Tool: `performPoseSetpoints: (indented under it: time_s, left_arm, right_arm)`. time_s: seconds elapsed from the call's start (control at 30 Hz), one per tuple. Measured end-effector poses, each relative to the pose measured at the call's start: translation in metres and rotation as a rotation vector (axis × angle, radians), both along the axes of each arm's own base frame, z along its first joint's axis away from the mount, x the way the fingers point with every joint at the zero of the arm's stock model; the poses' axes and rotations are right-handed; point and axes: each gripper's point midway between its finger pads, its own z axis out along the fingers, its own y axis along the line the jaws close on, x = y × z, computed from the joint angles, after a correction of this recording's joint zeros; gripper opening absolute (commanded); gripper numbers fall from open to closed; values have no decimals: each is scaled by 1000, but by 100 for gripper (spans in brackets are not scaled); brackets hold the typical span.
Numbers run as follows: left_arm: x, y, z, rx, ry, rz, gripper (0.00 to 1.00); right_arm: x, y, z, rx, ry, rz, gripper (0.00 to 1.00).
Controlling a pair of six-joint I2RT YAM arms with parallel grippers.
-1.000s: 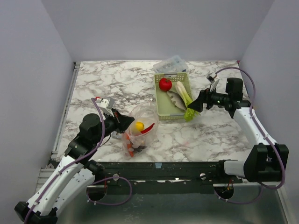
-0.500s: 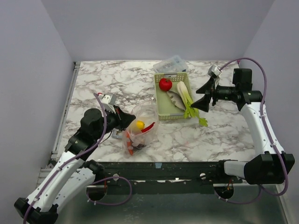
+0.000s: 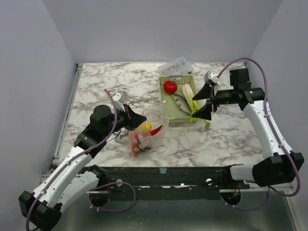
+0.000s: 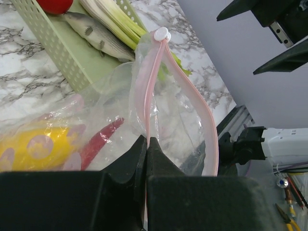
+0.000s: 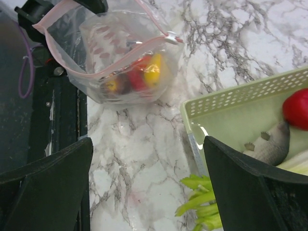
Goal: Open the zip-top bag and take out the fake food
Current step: Place the fake vegetable in the bin.
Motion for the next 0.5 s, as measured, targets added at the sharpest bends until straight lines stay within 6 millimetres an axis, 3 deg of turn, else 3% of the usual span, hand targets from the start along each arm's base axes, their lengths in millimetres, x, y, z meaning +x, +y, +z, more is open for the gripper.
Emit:
performPoseSetpoints:
  time_s: [0.23,0.5]
  left_arm:
    - [1,-7,3,-37,22,-19,0]
    - [1,-11,9,-76,27,-23,0]
  right_arm:
    - [-17,31,2,-42,-39,122,100]
    - [-18,51,14,-52,-99,212,100]
